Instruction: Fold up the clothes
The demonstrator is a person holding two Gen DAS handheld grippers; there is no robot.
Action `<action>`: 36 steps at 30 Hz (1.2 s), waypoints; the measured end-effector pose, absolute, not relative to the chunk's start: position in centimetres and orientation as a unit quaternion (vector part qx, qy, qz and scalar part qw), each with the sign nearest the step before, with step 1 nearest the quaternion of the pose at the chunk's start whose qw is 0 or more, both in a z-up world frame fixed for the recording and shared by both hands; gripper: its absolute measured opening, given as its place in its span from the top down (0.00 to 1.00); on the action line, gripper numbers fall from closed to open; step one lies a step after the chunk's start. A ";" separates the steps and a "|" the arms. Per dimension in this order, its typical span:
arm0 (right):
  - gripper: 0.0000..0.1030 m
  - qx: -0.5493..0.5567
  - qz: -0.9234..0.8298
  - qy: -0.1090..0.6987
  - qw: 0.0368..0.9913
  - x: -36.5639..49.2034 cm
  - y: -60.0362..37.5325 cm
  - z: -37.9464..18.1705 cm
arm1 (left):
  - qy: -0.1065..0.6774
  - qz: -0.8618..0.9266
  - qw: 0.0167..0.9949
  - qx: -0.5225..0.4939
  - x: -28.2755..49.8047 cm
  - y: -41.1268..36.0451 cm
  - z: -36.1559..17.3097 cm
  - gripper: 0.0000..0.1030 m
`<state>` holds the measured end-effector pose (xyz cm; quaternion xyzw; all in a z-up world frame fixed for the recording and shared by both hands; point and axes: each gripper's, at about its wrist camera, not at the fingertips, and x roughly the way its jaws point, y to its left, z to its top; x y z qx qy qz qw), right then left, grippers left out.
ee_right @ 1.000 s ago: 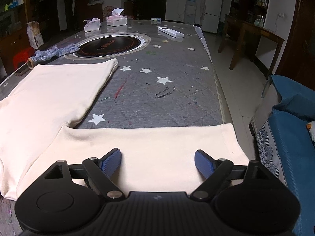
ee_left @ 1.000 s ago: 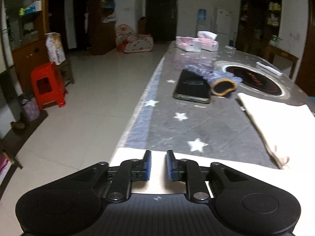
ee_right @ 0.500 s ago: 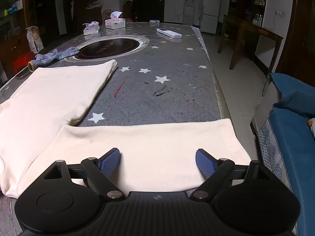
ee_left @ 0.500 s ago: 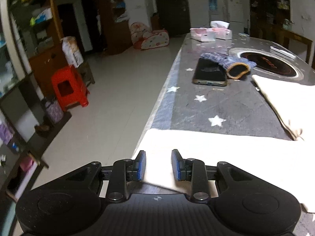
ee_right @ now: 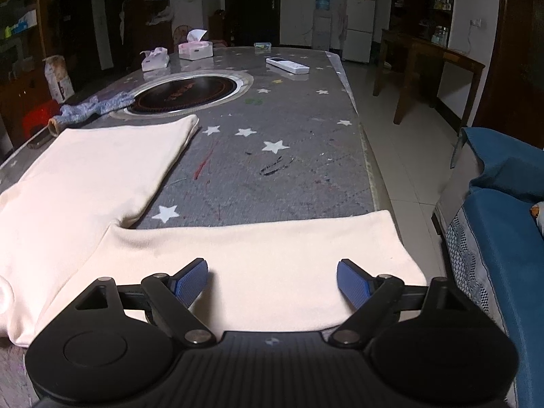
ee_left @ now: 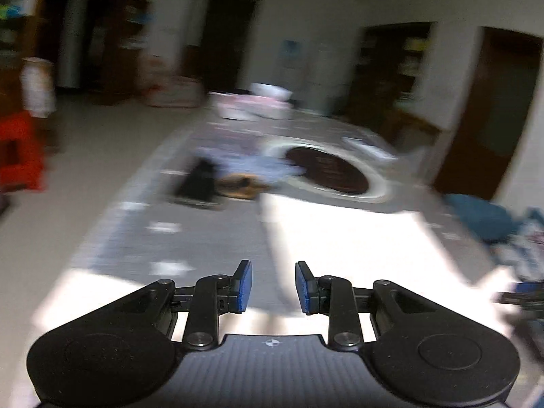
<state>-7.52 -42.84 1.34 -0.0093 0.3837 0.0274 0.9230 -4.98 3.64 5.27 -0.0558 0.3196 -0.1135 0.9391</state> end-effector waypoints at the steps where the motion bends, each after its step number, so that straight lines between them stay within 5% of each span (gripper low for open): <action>1: 0.19 -0.007 0.028 0.382 0.924 -7.5 -42.9 1.4 | 0.319 -0.135 0.936 -0.059 -4.7 2.6 5.2 0.70; 14: 0.25 0.003 0.005 0.388 0.922 -8.3 -45.8 1.0 | 0.369 -0.178 0.910 -0.071 -2.5 0.2 1.7 0.70; 36: 0.34 0.034 -0.030 0.366 0.930 -6.7 -49.0 1.2 | 0.334 -0.246 0.910 -0.009 -5.2 -6.5 5.1 0.49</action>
